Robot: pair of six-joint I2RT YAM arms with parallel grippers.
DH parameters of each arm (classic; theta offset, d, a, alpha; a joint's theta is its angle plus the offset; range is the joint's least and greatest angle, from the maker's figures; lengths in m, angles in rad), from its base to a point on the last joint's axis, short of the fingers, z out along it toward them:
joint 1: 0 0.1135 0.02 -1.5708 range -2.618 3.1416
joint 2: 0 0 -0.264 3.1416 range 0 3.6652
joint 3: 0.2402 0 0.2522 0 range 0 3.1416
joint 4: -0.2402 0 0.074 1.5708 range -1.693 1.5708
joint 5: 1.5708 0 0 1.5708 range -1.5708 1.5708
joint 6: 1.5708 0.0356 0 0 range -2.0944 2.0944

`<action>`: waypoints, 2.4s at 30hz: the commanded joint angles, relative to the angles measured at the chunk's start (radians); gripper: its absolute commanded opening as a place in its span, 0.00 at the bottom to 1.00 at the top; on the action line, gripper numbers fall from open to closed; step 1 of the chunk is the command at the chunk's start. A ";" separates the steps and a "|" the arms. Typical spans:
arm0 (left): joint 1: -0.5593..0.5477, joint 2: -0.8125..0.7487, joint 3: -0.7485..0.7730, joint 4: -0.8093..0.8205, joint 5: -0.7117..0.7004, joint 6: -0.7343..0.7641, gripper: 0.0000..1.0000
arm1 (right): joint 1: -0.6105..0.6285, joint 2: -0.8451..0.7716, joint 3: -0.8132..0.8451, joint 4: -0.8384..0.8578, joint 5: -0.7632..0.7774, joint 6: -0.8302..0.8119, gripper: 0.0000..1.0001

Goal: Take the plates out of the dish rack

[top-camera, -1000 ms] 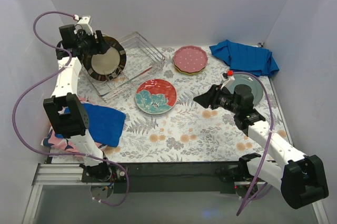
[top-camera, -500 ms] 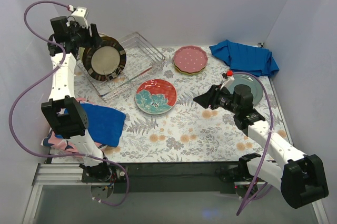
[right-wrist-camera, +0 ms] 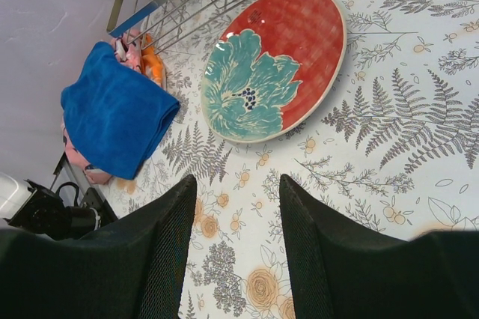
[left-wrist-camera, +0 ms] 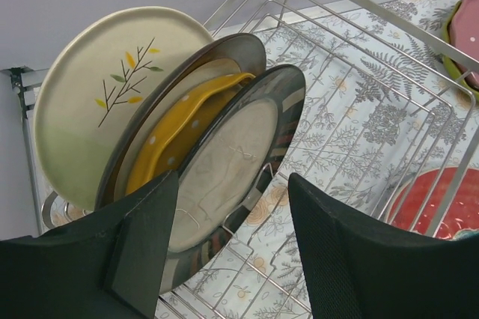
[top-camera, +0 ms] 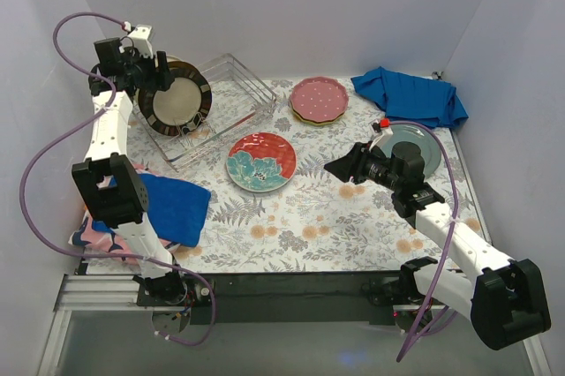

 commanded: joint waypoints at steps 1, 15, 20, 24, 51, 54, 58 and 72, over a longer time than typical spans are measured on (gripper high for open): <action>0.002 0.020 -0.003 0.020 -0.017 0.010 0.58 | 0.002 -0.012 -0.006 0.050 0.005 -0.022 0.54; -0.021 0.045 -0.015 -0.012 0.052 0.038 0.56 | 0.002 -0.006 -0.005 0.050 0.010 -0.025 0.54; -0.044 0.020 -0.039 -0.017 0.033 0.065 0.53 | 0.002 -0.006 -0.006 0.050 0.007 -0.025 0.55; -0.057 0.007 -0.061 -0.020 -0.020 0.116 0.52 | 0.002 -0.014 -0.006 0.050 0.007 -0.025 0.54; -0.162 -0.024 -0.085 -0.038 -0.102 0.518 0.37 | 0.002 0.021 0.003 0.051 0.004 -0.025 0.55; -0.172 -0.036 -0.095 -0.038 -0.100 0.535 0.35 | 0.002 0.029 0.006 0.051 -0.004 -0.022 0.55; -0.176 -0.033 -0.107 -0.029 -0.111 0.544 0.29 | 0.002 0.029 0.006 0.053 -0.005 -0.022 0.55; -0.236 -0.053 -0.142 0.001 -0.169 0.564 0.00 | 0.002 0.027 -0.002 0.051 0.004 -0.032 0.55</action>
